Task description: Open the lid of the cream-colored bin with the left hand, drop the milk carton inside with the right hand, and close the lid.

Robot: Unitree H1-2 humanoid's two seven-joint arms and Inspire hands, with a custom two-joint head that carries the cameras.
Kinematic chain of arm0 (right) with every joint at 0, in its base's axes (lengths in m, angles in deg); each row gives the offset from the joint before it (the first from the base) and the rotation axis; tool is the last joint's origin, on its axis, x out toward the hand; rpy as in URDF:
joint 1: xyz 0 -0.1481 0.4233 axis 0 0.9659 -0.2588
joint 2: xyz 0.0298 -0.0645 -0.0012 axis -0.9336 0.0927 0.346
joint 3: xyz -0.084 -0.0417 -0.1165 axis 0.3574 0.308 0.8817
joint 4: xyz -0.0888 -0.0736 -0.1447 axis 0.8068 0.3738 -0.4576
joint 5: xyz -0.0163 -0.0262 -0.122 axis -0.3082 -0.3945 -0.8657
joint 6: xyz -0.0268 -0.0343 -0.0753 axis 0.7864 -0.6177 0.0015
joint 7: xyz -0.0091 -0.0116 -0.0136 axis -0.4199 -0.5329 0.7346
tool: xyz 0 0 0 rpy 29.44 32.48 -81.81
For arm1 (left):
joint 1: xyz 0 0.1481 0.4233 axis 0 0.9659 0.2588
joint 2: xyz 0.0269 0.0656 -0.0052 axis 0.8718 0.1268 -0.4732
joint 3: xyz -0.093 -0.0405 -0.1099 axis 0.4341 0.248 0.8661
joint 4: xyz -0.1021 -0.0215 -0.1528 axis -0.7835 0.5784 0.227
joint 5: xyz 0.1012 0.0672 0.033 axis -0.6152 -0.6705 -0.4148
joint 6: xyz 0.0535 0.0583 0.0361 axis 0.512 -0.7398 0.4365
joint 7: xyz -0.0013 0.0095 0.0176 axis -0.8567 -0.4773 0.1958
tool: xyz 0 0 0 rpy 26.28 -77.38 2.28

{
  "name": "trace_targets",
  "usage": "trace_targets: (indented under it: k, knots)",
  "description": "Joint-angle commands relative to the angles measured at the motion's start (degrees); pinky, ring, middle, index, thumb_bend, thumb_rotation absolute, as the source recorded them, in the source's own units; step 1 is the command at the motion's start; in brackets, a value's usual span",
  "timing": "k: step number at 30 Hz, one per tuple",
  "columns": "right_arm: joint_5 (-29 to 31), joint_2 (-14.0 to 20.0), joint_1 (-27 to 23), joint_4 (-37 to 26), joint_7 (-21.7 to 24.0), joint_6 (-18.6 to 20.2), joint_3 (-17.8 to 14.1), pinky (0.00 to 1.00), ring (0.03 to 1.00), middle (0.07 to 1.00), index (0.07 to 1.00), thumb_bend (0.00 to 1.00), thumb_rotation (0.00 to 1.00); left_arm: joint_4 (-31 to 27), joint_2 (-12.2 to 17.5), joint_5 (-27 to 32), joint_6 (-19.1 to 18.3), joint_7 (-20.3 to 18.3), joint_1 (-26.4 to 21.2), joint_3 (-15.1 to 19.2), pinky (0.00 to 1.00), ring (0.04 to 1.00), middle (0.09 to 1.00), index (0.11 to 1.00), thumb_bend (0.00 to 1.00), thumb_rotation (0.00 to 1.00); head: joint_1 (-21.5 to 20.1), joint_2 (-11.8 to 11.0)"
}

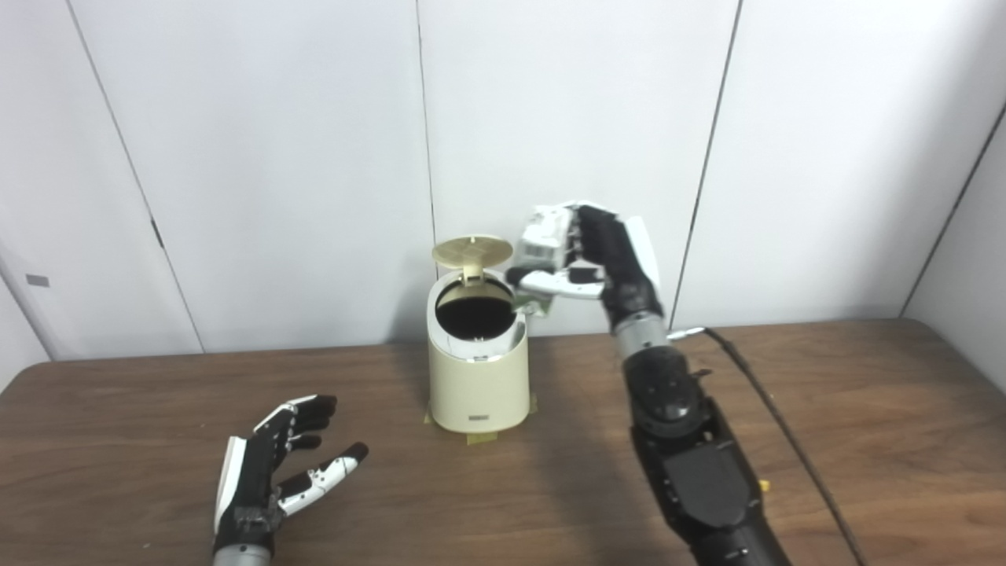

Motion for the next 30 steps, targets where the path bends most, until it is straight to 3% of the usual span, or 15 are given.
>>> trace_targets:
  k: [1,13,22,30]
  knots:
    - [-0.27,-0.52,-4.57,-1.22,0.01,-1.98,0.01,0.31,0.396,0.485,0.526,0.52,0.00,0.24,-1.33,-1.14,0.95,1.17,-0.07,-0.85,0.67,0.732,0.733,0.694,0.73,0.18,0.28,0.10]
    - [-2.82,-1.77,-5.80,2.31,-0.19,-4.13,1.95,0.29,0.395,0.488,0.528,0.52,0.00,-1.55,-2.37,-2.25,-1.84,1.63,0.01,-1.38,0.66,0.725,0.734,0.688,0.71,0.17,1.42,0.86]
    - [-3.73,-1.74,-6.82,6.11,0.06,-5.88,2.80,0.30,0.395,0.494,0.525,0.52,0.00,-1.95,-2.46,-1.97,-1.73,1.59,0.03,-1.36,0.66,0.721,0.732,0.679,0.72,0.17,1.65,1.15]
    - [-5.38,-0.16,-10.61,15.50,-0.87,-14.13,4.25,0.30,0.395,0.490,0.526,0.52,0.00,-3.25,-2.80,-2.26,-2.43,1.62,0.41,-1.36,0.67,0.727,0.729,0.676,0.72,0.17,2.24,1.70]
